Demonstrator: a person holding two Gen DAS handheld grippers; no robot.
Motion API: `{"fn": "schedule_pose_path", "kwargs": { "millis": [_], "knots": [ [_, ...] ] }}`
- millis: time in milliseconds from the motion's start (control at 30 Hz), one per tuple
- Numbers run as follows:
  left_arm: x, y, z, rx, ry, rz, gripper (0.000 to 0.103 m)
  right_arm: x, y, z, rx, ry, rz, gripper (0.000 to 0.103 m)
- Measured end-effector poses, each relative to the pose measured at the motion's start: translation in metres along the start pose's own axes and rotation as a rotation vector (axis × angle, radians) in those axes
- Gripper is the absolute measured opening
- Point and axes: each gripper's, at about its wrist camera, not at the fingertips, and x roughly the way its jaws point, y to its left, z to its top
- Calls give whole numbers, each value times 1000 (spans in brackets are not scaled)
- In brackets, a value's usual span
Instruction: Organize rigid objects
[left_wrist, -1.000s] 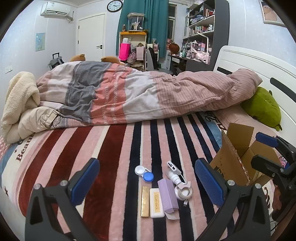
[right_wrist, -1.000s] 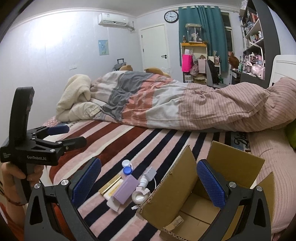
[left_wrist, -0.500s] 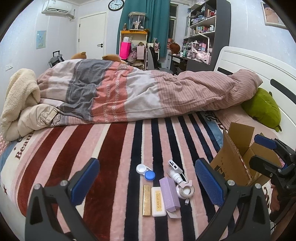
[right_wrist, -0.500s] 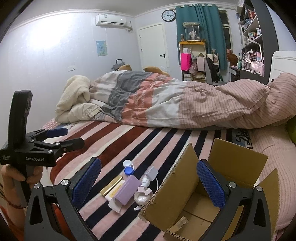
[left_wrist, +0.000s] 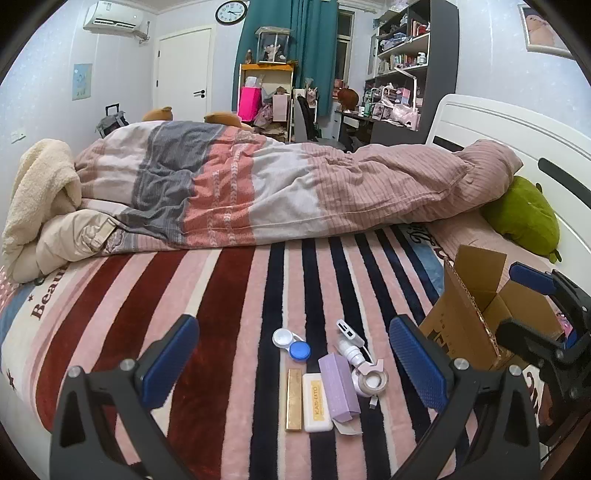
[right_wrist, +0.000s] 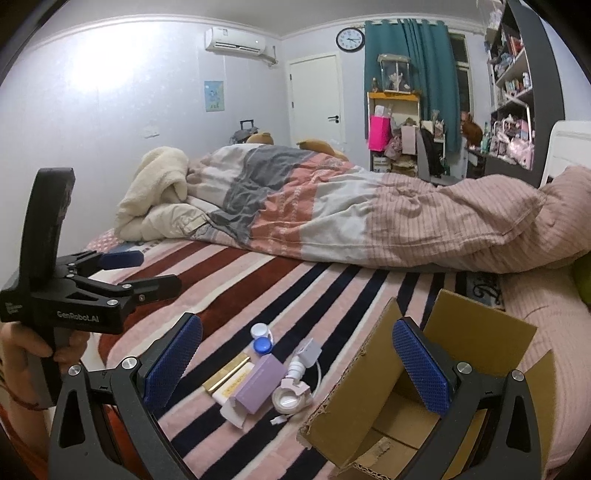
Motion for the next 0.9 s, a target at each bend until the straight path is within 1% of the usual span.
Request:
{"fn": "schedule_pose_path", "kwargs": {
  "millis": [100,167,233,267,333,367,433,467,500,533,600,667,733,767,833,900],
  "knots": [
    [0,3,-1,-3,-2,6,103,-1,11,-1,-22,-5,34,103],
    [0,11,-4,-13,-3,10,103,1,21,-2,-44,-5,52,103],
    [2,25,-9,-26,-2,13,103,5,35,-2,-92,-15,55,103],
    [4,31,-12,-31,2,16,102,10,43,-2,-114,-1,71,103],
    [9,48,-20,-49,14,30,103,19,55,-6,-120,7,147,103],
    [12,55,-25,-57,22,28,103,25,60,-9,-100,6,193,103],
    [19,70,-35,-67,41,19,102,39,68,-18,-62,37,240,102],
    [22,75,-40,-67,46,17,102,45,72,-24,-54,50,255,100],
    [26,81,-46,-67,57,14,102,54,77,-33,-49,74,263,94],
    [30,85,-51,-68,69,12,102,60,80,-39,-44,88,265,87],
    [38,92,-62,-71,93,0,102,80,82,-59,-11,156,269,85],
    [43,96,-71,-72,112,-14,102,97,81,-78,20,220,255,79],
    [46,97,-78,-70,122,-22,102,112,77,-92,52,273,226,69],
    [46,98,-80,-68,123,-23,102,118,73,-98,72,293,205,67],
    [46,99,-82,-65,125,-28,102,127,63,-108,121,315,153,58],
    [45,99,-83,-65,120,-36,102,133,57,-110,168,322,142,57]
  ]
}}
